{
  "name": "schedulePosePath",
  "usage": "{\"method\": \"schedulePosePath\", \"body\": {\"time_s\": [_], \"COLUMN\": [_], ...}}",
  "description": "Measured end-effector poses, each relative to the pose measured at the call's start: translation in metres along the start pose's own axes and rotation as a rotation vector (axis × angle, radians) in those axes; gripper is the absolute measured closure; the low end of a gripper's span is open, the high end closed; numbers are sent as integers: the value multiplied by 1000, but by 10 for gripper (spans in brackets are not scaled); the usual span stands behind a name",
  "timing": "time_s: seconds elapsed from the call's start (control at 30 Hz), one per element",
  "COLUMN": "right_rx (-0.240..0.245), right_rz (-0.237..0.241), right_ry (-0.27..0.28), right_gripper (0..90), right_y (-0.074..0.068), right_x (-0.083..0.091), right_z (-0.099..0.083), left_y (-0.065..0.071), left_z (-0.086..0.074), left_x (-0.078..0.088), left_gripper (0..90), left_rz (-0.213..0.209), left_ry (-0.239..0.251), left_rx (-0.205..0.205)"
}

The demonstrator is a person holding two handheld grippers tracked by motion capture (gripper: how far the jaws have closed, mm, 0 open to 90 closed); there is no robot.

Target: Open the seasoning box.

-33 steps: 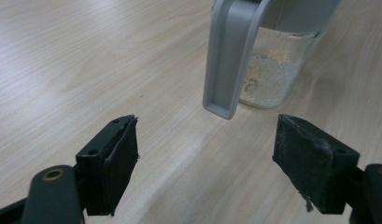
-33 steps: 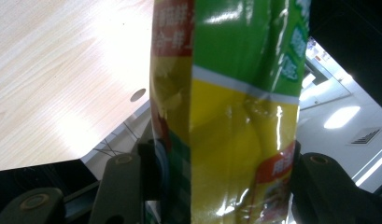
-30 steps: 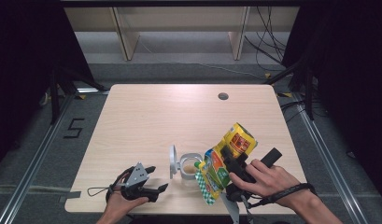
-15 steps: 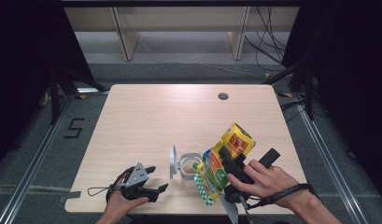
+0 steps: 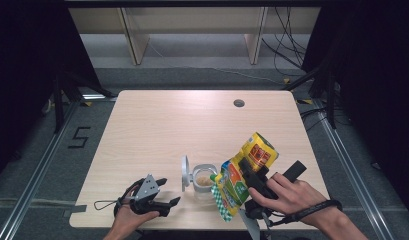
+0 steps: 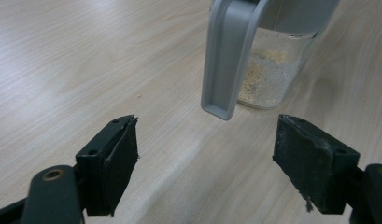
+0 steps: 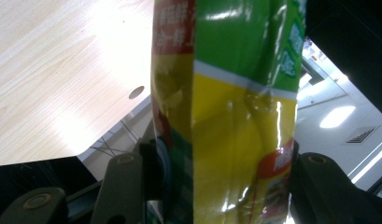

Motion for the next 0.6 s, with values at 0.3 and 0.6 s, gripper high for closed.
{"method": "schedulePosePath", "body": {"time_s": [0.3, 0.6], "right_rx": [4, 8], "right_rz": [-3, -15], "right_ry": [-3, 7], "right_gripper": [549, 551], "right_y": [0, 1], "right_x": [3, 5], "right_z": [-1, 2], "left_y": [0, 0], "left_z": [0, 0], "left_x": [0, 0], "left_gripper": [214, 214], "left_rz": [-4, -8], "left_ry": [2, -7], "left_rx": [-7, -9]}}
Point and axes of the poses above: each handheld gripper's, and its own axes: x roughly backward along the jaws, z roughly out of its top, y roughly to its right, the point moved 5 cm from there along -x, roughly forward along the jaws, and after that the axes turned 11 degrees about y, right-handed, at the moved point
